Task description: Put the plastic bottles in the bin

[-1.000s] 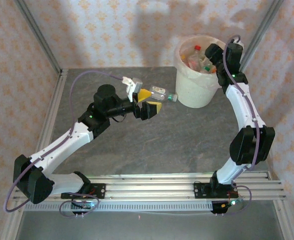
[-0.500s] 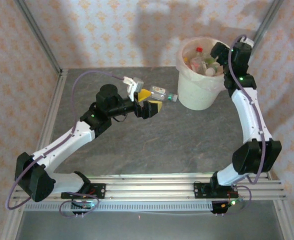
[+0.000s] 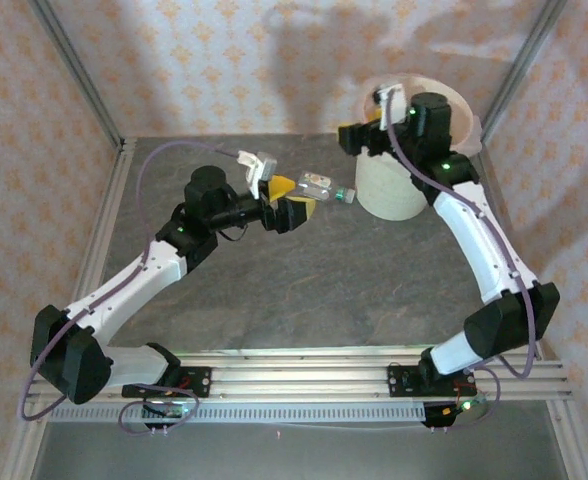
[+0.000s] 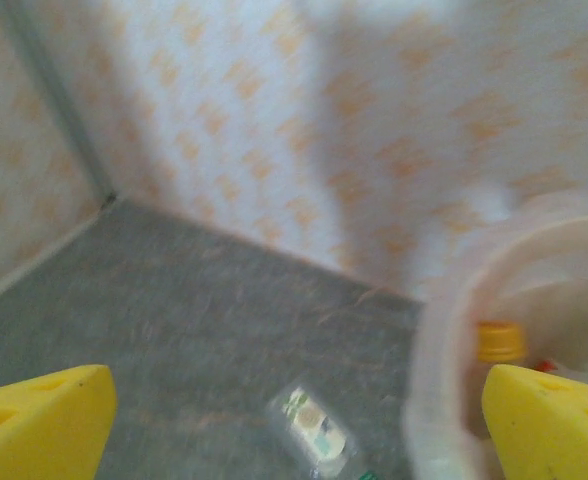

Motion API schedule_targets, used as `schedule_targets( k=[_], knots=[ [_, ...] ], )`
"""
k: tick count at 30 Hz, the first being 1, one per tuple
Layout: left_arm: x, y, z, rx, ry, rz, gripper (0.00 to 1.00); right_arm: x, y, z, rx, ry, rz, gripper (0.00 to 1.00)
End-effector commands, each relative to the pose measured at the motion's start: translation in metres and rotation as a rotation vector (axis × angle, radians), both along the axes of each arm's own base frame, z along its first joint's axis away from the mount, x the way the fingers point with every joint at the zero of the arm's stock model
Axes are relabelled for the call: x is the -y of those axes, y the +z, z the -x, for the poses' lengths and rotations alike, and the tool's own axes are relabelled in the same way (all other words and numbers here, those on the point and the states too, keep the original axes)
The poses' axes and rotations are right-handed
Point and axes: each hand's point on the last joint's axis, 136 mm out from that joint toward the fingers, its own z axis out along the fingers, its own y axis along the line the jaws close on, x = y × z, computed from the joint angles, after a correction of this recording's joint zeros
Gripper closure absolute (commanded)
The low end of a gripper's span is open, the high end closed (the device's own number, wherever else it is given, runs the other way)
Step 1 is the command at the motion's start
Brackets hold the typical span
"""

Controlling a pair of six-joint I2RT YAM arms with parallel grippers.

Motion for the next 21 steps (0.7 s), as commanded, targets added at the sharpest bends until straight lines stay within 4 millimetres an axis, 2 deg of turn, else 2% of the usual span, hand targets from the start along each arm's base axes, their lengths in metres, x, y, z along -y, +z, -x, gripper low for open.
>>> schedule_targets(
  k=[1,5,9,14,18,21],
  knots=[
    [-0.011,0.007,0.010,0.021,-0.023,0.014,0.00,-0.039,-0.051,0.014,-0.068,0.225,0.180,0.05],
    [-0.037,-0.009,0.005,-0.011,0.064,-0.023,0.00,-0.058,-0.104,0.002,-0.168,0.282,0.313,0.01],
    [-0.059,-0.021,0.007,-0.031,0.117,-0.033,0.00,-0.059,-0.157,-0.020,-0.289,0.271,0.436,0.01],
    [-0.065,-0.020,0.020,-0.018,0.115,-0.047,0.00,-0.056,-0.209,-0.050,-0.374,0.228,0.566,0.01],
    [-0.065,-0.021,0.031,-0.011,0.082,-0.063,0.00,-0.053,-0.248,-0.059,-0.426,0.273,0.672,0.01],
    [-0.065,-0.024,0.036,-0.012,0.069,-0.073,0.00,-0.049,-0.273,-0.074,-0.435,0.266,0.738,0.01]
  ],
)
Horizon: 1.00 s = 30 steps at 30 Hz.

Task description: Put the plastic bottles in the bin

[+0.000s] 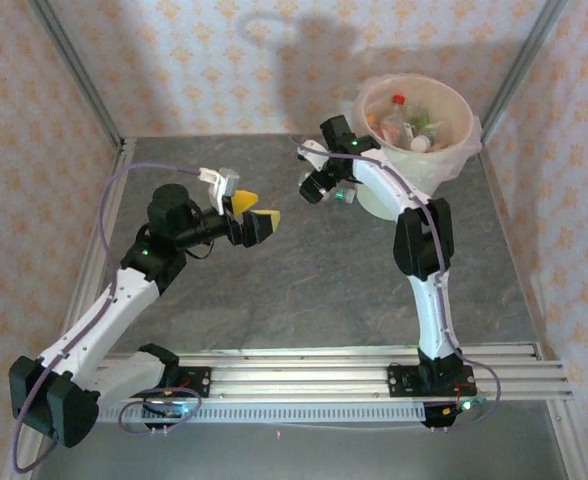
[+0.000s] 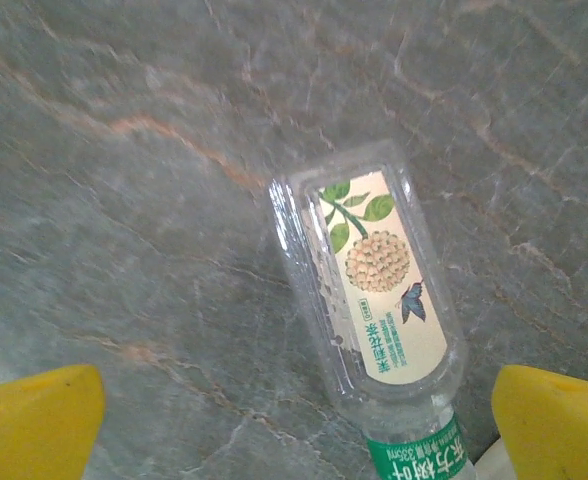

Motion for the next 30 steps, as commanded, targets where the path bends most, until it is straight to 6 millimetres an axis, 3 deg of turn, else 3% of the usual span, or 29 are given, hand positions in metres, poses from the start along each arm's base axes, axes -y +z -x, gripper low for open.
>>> schedule_targets(
  k=[1,8,12,17,23,30],
  knots=[
    [0.000,-0.007,0.012,0.001,-0.042,-0.026,0.00,0.011,-0.021,-0.010,-0.006,0.027,0.129,0.01],
    [0.009,0.006,0.030,0.017,-0.147,0.015,0.00,0.000,-0.051,-0.024,-0.060,0.022,0.139,0.01],
    [0.009,0.008,0.041,0.033,-0.185,0.013,0.00,-0.001,-0.059,-0.012,-0.106,0.061,0.139,0.00],
    [0.007,0.010,0.053,0.085,-0.204,-0.012,0.00,-0.001,-0.060,0.010,-0.181,0.119,0.136,0.06],
    [0.006,0.005,0.053,0.110,-0.204,-0.035,0.00,-0.002,-0.047,0.013,-0.156,0.096,0.105,0.35],
    [0.008,0.000,0.047,0.085,-0.199,-0.039,0.00,-0.014,-0.012,0.019,-0.117,0.070,-0.008,0.53]
  ],
)
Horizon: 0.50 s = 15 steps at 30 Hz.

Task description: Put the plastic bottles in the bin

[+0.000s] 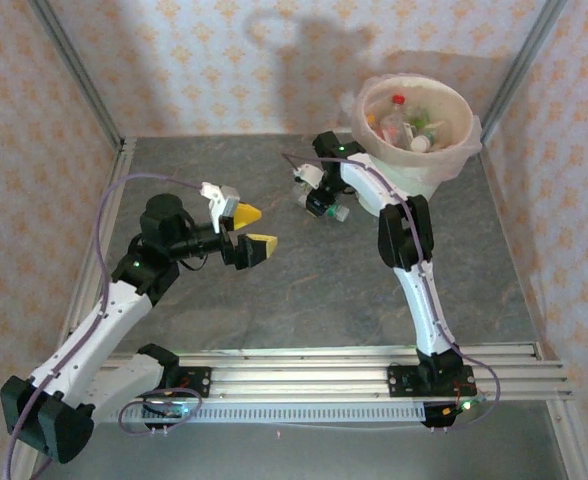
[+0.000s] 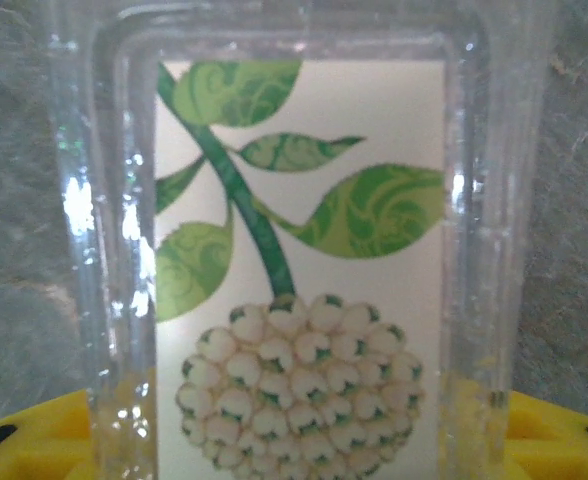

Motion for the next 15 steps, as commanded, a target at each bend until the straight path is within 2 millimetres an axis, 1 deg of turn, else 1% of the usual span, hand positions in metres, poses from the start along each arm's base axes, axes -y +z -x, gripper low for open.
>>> schedule_targets(
  k=[1,4,6,7,9,11,15],
  knots=[
    [0.001,0.003,0.003,0.030,-0.021,-0.004,0.00,-0.016,0.058,0.000,0.095,-0.006,-0.109,0.55],
    [0.001,0.002,0.002,0.036,-0.018,-0.012,0.00,-0.020,0.081,0.005,0.127,-0.009,-0.159,0.60],
    [0.001,0.001,0.001,0.032,-0.018,-0.018,0.00,-0.021,0.100,0.010,0.164,-0.011,-0.187,0.61],
    [0.001,0.001,0.001,0.029,-0.018,-0.023,0.00,-0.022,0.114,0.013,0.194,-0.013,-0.201,0.62],
    [0.001,-0.002,-0.002,0.016,-0.010,-0.032,0.00,-0.024,0.143,0.017,0.265,-0.025,-0.236,0.64],
    [-0.002,-0.007,-0.009,0.004,0.031,-0.045,0.00,-0.023,0.180,0.023,0.333,-0.058,-0.298,0.65],
    [-0.015,-0.015,-0.037,-0.035,0.191,-0.075,0.00,-0.013,0.250,0.034,0.482,-0.115,-0.405,0.65]
  ],
)
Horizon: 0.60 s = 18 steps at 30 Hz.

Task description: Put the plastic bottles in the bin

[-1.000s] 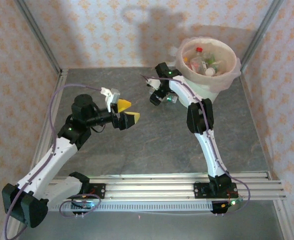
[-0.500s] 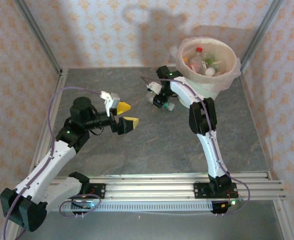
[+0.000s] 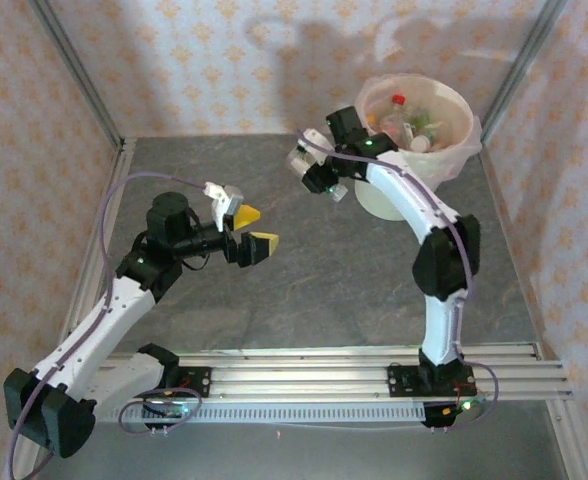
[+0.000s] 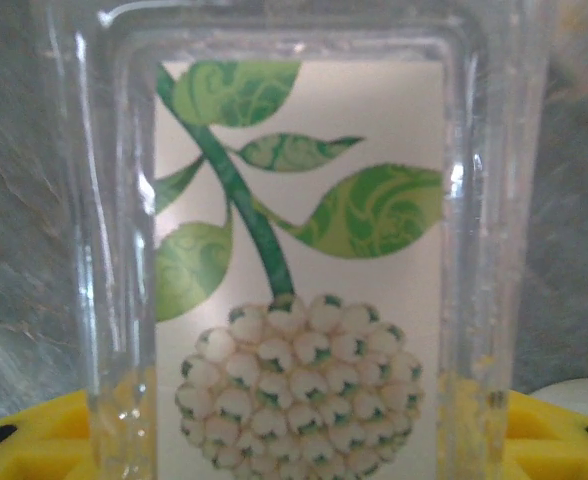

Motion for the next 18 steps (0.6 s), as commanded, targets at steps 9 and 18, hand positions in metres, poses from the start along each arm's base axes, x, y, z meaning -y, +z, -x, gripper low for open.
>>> schedule_targets(
  k=[9,18],
  knots=[
    [-0.053,-0.041,-0.086,-0.200,0.522,-0.169,0.00,0.086,0.207,-0.002,0.436,-0.369,-0.326,0.64],
    [-0.088,-0.063,-0.113,-0.300,0.787,-0.230,0.00,0.213,0.220,-0.057,0.522,-0.659,-0.035,0.61]
  ],
)
